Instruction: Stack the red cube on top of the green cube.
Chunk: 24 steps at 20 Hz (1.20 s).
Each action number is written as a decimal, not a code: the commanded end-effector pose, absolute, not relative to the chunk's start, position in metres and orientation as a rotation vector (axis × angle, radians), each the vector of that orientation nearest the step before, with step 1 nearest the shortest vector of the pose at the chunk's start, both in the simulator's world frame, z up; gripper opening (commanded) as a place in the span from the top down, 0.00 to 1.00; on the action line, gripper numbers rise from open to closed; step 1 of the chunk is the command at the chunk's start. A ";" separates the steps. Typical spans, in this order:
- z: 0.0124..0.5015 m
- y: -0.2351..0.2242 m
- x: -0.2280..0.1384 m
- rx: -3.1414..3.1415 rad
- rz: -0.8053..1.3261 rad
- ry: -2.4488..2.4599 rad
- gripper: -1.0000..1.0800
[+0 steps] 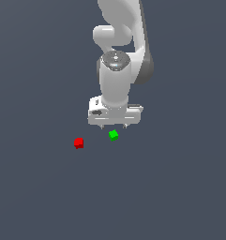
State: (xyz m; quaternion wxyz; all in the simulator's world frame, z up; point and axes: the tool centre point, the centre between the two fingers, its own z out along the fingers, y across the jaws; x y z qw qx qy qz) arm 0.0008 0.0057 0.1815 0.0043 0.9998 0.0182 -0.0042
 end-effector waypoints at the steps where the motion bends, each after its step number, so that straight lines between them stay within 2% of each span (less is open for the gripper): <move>1: 0.182 0.006 0.001 3.132 -0.013 0.057 0.04; 11: 0.164 -0.023 -0.003 3.133 -0.011 0.083 0.04; 24: 0.099 -0.130 -0.009 3.133 -0.003 0.179 0.04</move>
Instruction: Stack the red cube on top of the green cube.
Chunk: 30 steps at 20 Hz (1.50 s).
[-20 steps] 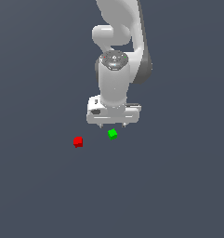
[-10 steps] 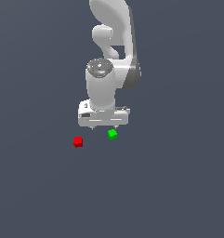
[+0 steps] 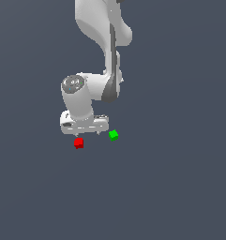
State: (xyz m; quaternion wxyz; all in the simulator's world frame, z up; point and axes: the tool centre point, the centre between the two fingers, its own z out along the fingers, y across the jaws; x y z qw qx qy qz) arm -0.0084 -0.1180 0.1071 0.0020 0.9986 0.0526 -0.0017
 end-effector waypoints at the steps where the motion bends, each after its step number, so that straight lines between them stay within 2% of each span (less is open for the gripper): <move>1: 0.095 -0.138 -0.009 3.133 -0.003 0.185 0.04; 11: 0.069 -0.179 -0.006 3.134 0.000 0.223 0.04; 21: 0.067 -0.179 -0.005 3.134 0.000 0.222 0.04; 30: 0.028 -0.178 -0.006 3.134 0.000 0.222 0.04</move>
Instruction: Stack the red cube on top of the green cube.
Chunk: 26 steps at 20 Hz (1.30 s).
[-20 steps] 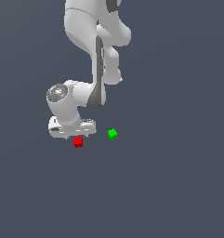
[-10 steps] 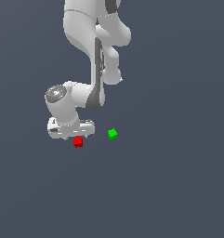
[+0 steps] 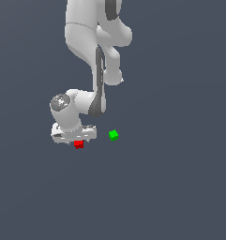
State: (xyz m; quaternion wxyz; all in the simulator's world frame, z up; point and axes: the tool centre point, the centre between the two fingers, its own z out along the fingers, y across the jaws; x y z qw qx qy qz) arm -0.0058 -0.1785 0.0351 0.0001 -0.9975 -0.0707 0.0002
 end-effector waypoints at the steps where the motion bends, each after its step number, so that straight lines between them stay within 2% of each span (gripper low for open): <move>1: 0.025 -0.178 -0.006 -3.134 0.000 -0.222 0.04; 6: 0.020 -0.179 -0.005 -3.134 0.000 -0.222 0.04; 7: 0.020 -0.179 -0.005 -3.134 0.000 -0.222 1.00; 19: 0.021 -0.179 -0.005 -3.134 0.000 -0.222 1.00; 26: 0.045 -0.178 -0.006 -3.134 0.000 -0.222 1.00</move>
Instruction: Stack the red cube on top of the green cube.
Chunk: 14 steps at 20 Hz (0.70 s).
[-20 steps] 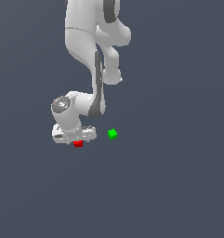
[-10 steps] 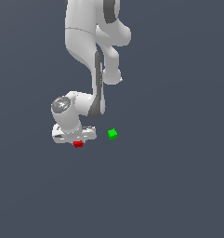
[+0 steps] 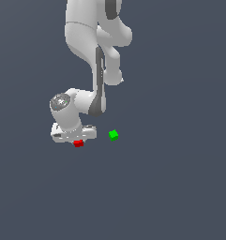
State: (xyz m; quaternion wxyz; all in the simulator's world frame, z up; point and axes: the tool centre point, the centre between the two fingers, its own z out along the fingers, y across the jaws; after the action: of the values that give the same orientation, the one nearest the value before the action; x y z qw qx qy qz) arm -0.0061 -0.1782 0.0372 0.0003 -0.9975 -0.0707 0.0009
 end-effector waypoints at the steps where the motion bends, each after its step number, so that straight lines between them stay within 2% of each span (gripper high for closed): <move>1: 0.051 -0.178 -0.006 -3.134 0.000 -0.222 1.00; 8: 0.099 -0.178 -0.006 -3.134 0.000 -0.222 1.00; 14: 0.119 -0.178 -0.005 -3.134 0.000 -0.222 1.00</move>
State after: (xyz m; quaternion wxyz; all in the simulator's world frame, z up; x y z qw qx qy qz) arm -0.0053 -0.1784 0.1150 -0.0002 -0.9975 -0.0707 -0.0005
